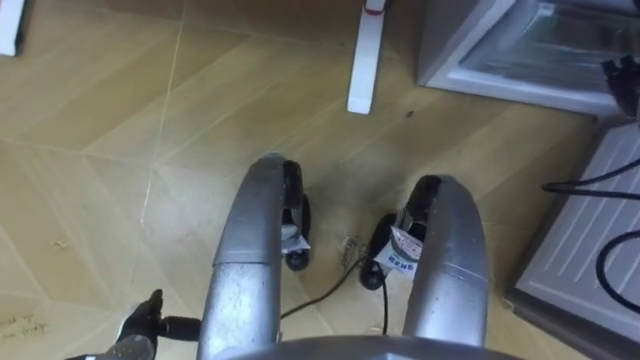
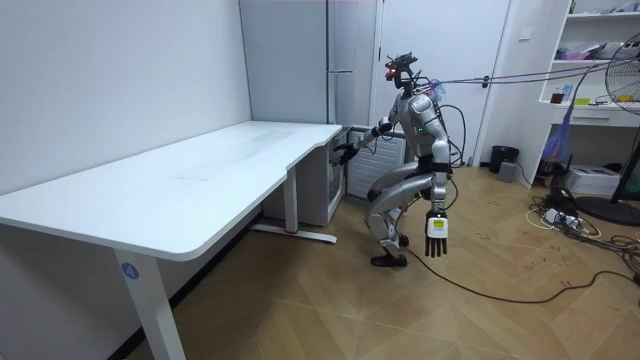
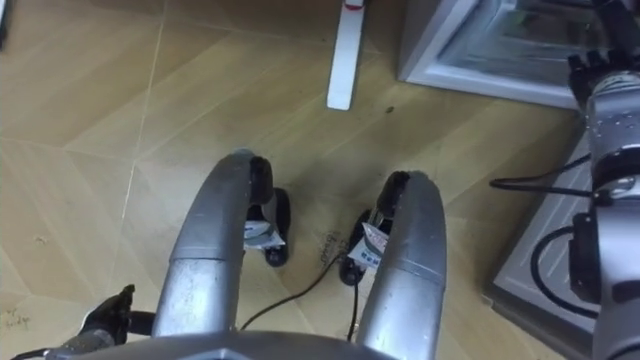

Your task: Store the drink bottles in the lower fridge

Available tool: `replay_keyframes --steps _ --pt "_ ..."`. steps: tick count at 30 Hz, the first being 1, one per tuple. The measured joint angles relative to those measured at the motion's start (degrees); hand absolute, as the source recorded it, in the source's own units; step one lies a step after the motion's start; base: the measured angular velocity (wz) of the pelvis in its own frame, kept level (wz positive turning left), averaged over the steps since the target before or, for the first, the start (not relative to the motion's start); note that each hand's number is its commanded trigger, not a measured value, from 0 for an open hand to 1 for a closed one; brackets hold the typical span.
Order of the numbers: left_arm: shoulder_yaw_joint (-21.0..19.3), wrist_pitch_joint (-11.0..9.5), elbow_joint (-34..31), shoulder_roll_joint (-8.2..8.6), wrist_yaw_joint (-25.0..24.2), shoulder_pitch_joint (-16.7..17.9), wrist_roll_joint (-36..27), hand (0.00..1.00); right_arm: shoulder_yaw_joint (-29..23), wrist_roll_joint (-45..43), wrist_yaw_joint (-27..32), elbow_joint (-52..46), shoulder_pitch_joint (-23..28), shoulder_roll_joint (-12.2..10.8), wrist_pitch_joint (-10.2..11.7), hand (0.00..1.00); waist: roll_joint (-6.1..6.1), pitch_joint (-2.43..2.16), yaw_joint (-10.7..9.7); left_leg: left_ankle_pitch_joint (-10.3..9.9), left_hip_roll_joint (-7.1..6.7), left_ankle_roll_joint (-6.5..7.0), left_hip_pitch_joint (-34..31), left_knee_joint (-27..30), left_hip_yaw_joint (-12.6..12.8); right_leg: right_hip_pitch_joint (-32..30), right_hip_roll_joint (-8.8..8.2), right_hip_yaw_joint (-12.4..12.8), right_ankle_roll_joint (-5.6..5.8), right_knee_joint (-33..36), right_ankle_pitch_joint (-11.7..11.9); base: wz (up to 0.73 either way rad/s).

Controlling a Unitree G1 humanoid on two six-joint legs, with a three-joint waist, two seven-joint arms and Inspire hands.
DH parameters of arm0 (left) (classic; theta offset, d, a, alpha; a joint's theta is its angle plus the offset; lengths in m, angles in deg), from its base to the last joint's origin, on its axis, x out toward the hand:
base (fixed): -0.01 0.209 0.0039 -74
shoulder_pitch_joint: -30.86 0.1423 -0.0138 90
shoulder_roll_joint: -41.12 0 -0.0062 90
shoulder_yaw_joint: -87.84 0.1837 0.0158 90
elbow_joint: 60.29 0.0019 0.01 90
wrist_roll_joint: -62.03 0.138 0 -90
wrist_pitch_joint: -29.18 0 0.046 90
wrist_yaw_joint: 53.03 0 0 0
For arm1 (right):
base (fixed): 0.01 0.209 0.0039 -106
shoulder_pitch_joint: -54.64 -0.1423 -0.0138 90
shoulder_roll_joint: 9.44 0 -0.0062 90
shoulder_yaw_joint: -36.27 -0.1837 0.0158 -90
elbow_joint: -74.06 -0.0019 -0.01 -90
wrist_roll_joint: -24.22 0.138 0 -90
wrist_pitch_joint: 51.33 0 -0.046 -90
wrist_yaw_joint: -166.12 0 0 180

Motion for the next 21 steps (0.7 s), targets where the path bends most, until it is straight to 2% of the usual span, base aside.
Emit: replay_keyframes --steps 3,5,10,13,16,18,21 --pt "-0.21 0.12 0.02 -0.95 0.19 2.43 -1.4 0.0 1.15 0.04 0.3 -0.53 -0.16 0.02 0.5 0.0 -0.53 0.05 0.1 -0.16 -0.05 -0.31 0.17 0.0 -0.62 1.06 -0.3 -1.03 -0.37 -0.1 -0.59 0.11" --pt "-1.11 0.47 0.15 -1.3 0.18 3.2 -1.3 0.0 2.14 -0.52 0.3 -0.6 -0.16 0.11 0.43 0.0 -0.88 0.14 0.06 -0.19 0.08 -0.5 0.12 0.0 -1.14 1.47 -0.29 -1.81 -0.53 -0.38 -0.68 0.03" --pt "-1.81 -0.23 0.05 -2.12 0.18 4.1 -1.2 0.0 5.16 -0.5 3.06 -2.41 -0.17 0.11 0.46 0.0 -1.21 0.28 0.58 0.11 0.11 -1.03 0.33 0.01 -2.33 2.83 -0.34 -3.18 -0.87 -0.91 -0.88 0.04" --pt "-1.78 -1.33 -0.26 -2.58 0.18 4.48 -0.89 0.0 5.36 0.0 5.92 -2.76 -0.17 0.11 0.51 0.0 -1.26 0.31 2.3 0.11 0.07 -1.04 1.38 0.0 -2.27 3.79 -0.96 -3.32 -0.85 -0.89 -0.89 -0.03" --pt "-1.81 -1.3 -2.11 -3.47 0.18 6.23 -0.86 0.0 5.35 0.78 6.73 -3.11 -0.17 0.11 0.9 0.0 -1.26 0.31 3.27 0.12 -0.2 -1.04 1.51 0.0 -2.28 3.82 -1.39 -3.35 -0.85 -0.77 -0.89 -0.03" --pt "-1.86 -1.26 -3.66 -4.02 0.17 7.87 -0.76 0.0 5.35 1.24 8.5 -4.03 -0.17 0.11 1.24 0.0 -1.22 0.29 3.44 0.15 -1.63 -1.1 1.45 -0.11 -2.84 3.86 -2.06 -3.42 -0.85 -0.58 -0.89 0.05" --pt "-1.81 -1.1 -4.43 -4.32 0.2 9.13 -0.79 0.0 5.37 2.49 9.48 -4.15 -0.16 0.11 1.51 0.0 -1.12 0.31 3.59 0.16 -2.74 -1.1 1.73 -0.18 -3.58 4.34 -2.07 -3.54 -0.67 -0.59 -0.98 0.05"
